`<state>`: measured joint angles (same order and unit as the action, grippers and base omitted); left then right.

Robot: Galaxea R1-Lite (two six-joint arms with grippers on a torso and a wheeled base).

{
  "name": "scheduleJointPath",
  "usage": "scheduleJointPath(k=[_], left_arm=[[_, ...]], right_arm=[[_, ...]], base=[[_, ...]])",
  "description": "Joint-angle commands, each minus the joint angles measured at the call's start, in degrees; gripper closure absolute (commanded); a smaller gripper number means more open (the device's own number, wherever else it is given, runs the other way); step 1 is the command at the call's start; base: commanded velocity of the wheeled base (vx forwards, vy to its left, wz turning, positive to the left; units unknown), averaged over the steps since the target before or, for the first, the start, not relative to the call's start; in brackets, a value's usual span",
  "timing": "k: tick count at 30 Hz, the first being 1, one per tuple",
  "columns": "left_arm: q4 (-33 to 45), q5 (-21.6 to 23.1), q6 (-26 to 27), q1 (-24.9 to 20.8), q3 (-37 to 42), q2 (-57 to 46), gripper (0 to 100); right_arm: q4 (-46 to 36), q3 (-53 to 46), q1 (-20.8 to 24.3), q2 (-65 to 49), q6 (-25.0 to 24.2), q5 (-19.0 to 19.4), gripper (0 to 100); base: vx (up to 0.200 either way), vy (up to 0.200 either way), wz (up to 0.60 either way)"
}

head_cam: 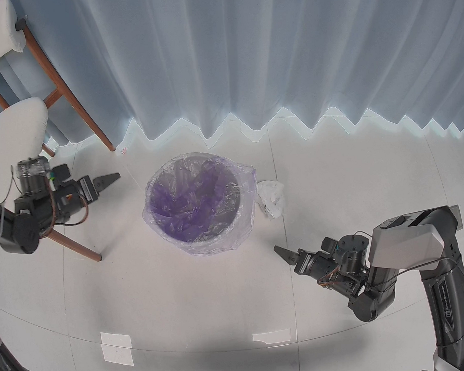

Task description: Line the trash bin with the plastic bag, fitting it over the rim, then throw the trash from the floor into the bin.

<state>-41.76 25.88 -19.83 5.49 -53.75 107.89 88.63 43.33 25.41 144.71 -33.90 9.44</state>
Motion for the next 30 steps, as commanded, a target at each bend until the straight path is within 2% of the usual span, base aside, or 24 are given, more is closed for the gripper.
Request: scheduleJointPath(k=[1,4,7,8,12,13,16,22,25,30], left_arm=[[-3.41,3.04,0.32,4.01,14.20,-25.09,0],[0.10,3.47,3.22,4.18,14.81,-28.08,0],[0.02,5.23,3.49,4.18,15.08,-29.14,0],[0.02,7.69,3.31,4.09,14.99,-30.54,0],[-0.51,7.96,3.31,3.22,14.55,-31.25,0],[-1.39,7.96,3.22,2.51,14.02,-31.51,0],[-3.15,7.96,2.61,1.55,13.32,-31.77,0],[-5.78,8.22,1.29,0.23,14.55,-32.21,0],[-5.87,8.22,1.29,0.23,14.64,-32.21,0],[-5.87,8.31,1.38,0.14,14.72,-32.30,0]], right_arm=[[-17.35,12.05,-4.84,-5.14,-5.30,-0.56,0],[-30.53,22.24,-6.86,-4.35,-4.24,-1.00,0],[-34.75,26.46,-7.21,-4.09,-2.22,-1.26,0],[-40.99,32.96,-7.39,-3.03,1.91,-1.35,0],[-53.21,44.74,-7.39,0.39,3.32,-1.61,0],[-57.34,49.58,-7.48,2.77,4.55,-2.76,0],[-59.62,56.17,-7.48,7.42,9.47,-5.13,0],[-60.15,62.93,-5.19,16.13,18.61,-6.62,0],[-62.35,70.49,-5.19,21.14,20.28,-8.56,0],[-68.23,71.27,-5.01,26.14,21.25,-9.87,0]], base=[[0.200,0.000,0.00],[0.200,0.000,0.00],[0.200,0.000,0.00],[0.200,0.000,0.00],[0.150,0.000,0.00],[0.000,0.000,0.00],[0.000,0.000,0.00],[0.000,0.000,0.00],[0.000,0.000,0.00],[0.000,0.000,0.00]])
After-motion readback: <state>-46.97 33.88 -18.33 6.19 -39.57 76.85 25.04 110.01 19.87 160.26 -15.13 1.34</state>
